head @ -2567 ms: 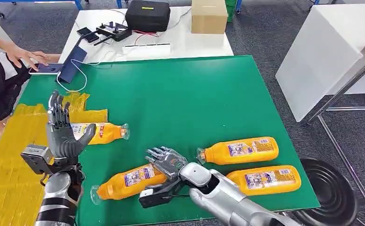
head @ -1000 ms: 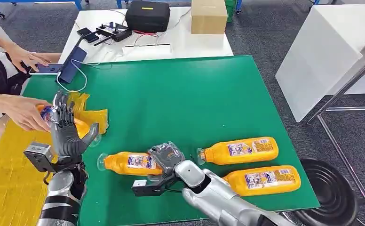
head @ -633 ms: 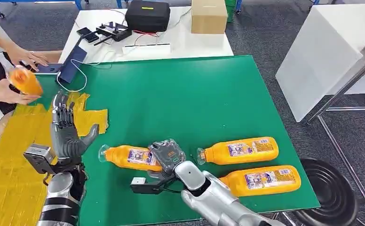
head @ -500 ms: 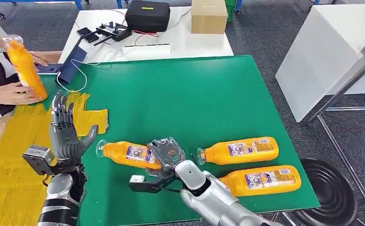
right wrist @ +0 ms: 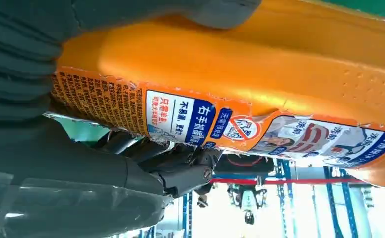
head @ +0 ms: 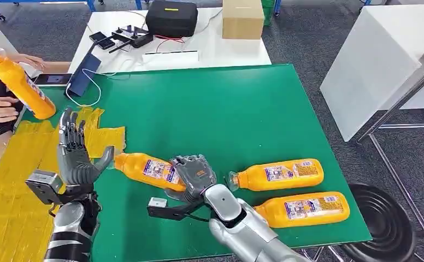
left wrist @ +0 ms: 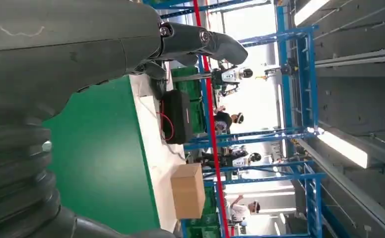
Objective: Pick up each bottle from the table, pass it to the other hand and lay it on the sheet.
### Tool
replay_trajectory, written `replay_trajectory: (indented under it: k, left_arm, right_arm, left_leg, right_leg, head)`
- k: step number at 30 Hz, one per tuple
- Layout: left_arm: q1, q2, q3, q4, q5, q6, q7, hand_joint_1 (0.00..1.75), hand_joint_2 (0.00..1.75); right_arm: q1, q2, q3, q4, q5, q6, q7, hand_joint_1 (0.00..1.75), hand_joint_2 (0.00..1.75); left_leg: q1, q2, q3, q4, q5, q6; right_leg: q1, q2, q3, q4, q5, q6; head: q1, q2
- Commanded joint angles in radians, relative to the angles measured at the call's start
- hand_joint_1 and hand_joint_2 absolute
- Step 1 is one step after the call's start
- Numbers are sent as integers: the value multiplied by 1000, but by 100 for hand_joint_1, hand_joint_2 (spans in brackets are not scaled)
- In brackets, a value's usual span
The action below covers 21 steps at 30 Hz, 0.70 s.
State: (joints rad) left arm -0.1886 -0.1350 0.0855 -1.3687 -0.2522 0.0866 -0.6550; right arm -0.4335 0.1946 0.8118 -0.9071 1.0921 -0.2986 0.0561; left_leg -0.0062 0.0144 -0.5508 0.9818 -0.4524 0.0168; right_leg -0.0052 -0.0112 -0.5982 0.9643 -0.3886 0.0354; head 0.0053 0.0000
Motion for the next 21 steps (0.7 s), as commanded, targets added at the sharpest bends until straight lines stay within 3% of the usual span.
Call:
replay_trajectory:
  k: [1,6,9,16,18,21]
  left_arm:
    - [2,-13,3,-5,-4,-5,2,0,175]
    - [-8,-22,-51,14,-25,-22,34,0,175]
    - [-12,-29,-60,18,-33,-14,38,0,175]
    - [-40,-42,-235,63,-66,-41,104,0,175]
    - [-43,-43,-275,74,-10,-109,129,0,175]
    - [-59,-23,-322,139,215,-359,174,0,175]
  right_arm:
    - [40,-21,-121,-106,37,-109,28,175,175]
    - [93,-3,-230,-154,14,-225,-12,175,175]
    - [93,-4,-232,-155,14,-225,-14,175,175]
    - [143,32,-337,-196,-41,-344,-106,175,175]
    - [158,34,-356,-216,-45,-374,-128,175,175]
    - [170,44,-371,-215,-31,-398,-159,175,175]
  left_leg:
    - [1,-2,2,1,-1,-1]
    - [1,-3,2,0,-1,-1]
    - [1,-5,2,1,-1,-1]
    - [1,-6,1,1,-1,-1]
    - [1,-6,1,0,-1,-1]
    - [1,-6,3,0,-1,-1]
  right_leg:
    - [1,-1,3,0,-1,0]
    - [1,-2,3,0,-1,0]
    - [1,-3,3,0,-2,0]
    - [1,-4,3,0,-2,0]
    - [1,-5,3,0,-2,0]
    - [1,-4,4,0,-2,0]
  head:
    - [0,0]
    - [0,0]
    - [0,0]
    - [0,0]
    - [0,0]
    - [0,0]
